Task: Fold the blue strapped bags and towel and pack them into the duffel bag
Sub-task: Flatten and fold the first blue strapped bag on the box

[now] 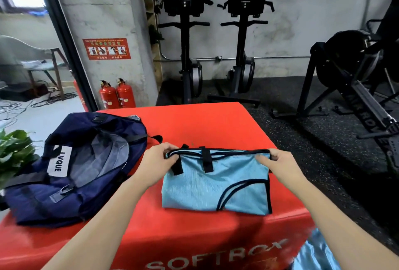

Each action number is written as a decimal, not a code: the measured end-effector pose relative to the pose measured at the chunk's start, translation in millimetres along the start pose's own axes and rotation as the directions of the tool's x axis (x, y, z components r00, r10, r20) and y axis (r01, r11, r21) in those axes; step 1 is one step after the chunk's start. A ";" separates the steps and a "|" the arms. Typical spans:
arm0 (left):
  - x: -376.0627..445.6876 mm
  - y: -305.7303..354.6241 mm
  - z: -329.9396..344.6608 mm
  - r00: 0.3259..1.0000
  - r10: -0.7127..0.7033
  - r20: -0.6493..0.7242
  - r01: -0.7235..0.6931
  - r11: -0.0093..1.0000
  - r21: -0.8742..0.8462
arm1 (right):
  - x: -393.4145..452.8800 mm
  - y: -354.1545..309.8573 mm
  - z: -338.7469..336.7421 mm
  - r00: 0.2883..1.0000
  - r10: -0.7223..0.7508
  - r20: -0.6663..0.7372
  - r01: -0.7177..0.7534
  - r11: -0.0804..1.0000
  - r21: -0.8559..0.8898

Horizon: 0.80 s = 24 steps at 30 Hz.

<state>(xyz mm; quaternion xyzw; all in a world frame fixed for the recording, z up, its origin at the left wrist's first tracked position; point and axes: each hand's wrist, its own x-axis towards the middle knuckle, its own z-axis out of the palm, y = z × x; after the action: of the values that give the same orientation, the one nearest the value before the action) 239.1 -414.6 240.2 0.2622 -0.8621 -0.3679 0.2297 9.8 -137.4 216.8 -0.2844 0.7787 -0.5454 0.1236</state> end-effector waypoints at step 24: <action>82.2 -71.8 71.5 0.993 -0.053 -0.105 0.082 0.954 0.288 | 78.4 42.3 53.9 0.985 0.075 -0.152 -0.163 0.667 -0.727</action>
<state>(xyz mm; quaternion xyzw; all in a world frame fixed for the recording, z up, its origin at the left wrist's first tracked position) 155.1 -471.4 158.2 0.3400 -0.8853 -0.2312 0.2170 -39.5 -214.4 166.9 -0.2283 0.9547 -0.1906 -0.0090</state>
